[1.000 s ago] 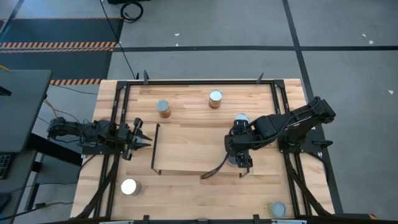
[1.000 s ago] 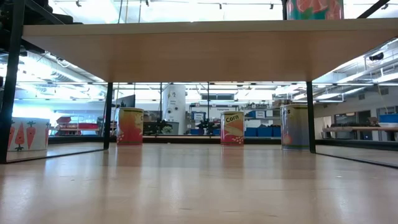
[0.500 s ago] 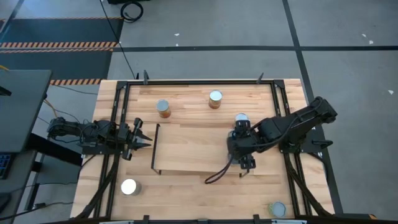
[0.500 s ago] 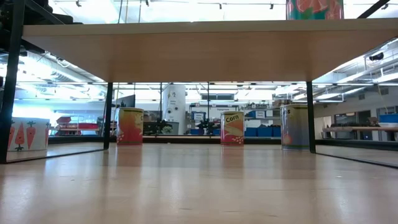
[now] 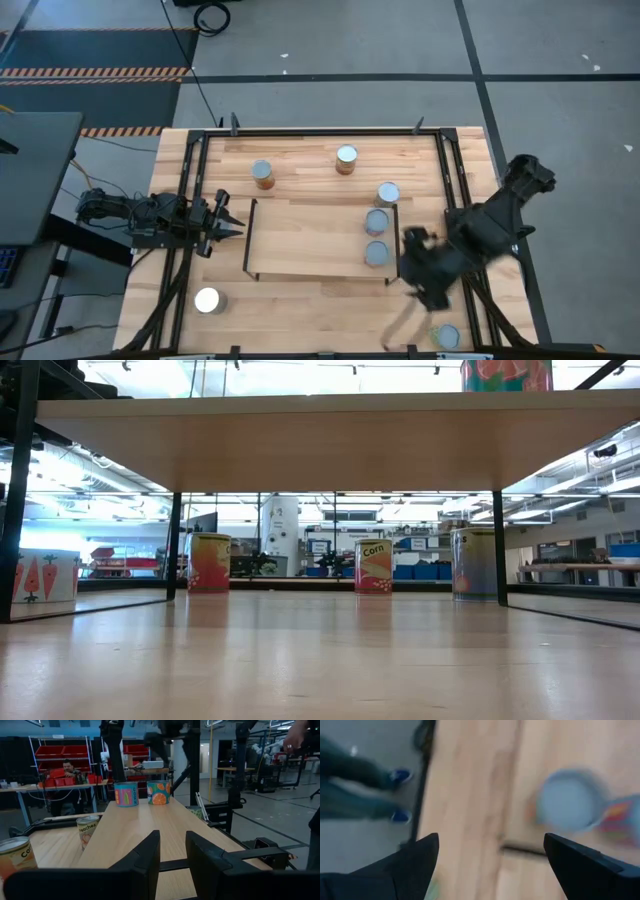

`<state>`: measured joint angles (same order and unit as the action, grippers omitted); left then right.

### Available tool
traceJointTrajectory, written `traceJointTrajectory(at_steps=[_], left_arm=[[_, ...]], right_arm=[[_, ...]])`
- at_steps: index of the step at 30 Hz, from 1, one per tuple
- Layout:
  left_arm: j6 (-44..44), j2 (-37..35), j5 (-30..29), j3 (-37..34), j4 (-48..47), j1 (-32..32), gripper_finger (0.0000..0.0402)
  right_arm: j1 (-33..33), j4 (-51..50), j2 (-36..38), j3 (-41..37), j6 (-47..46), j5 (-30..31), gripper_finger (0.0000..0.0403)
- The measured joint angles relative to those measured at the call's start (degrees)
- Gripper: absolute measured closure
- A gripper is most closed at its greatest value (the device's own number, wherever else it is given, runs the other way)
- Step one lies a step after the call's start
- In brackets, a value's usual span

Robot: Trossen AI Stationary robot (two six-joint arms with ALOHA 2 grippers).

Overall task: Pick and place cans onto a shelf
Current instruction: Put the small canned peas on the shelf

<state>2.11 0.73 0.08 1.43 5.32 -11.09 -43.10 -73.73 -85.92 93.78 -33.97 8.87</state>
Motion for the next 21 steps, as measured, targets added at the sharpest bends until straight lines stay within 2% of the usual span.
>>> traceJointTrajectory(at_steps=[5, 9, 14, 21], left_arm=[[0.02, 0.0, 0.01, 0.0, 0.0, 0.0, 0.0303], [0.02, 0.02, 0.0, 0.0, -0.02, -0.02, 0.0303], [0.01, 0.0, 0.0, 0.0, 0.0, 0.0, 0.0303], [0.0, 0.02, 0.0, 0.0, 0.02, 0.0, 0.0303]], right_arm=[[-11.04, -0.44, -2.1, -1.4, -6.29, -3.65, 0.0035], [-17.36, 2.08, -3.8, -6.34, -12.53, -6.3, 0.0035], [-20.98, 13.22, -5.06, -15.31, -22.74, -11.62, 0.0035], [-23.23, 23.28, -4.99, -26.02, -45.63, -10.94, 0.0024]])
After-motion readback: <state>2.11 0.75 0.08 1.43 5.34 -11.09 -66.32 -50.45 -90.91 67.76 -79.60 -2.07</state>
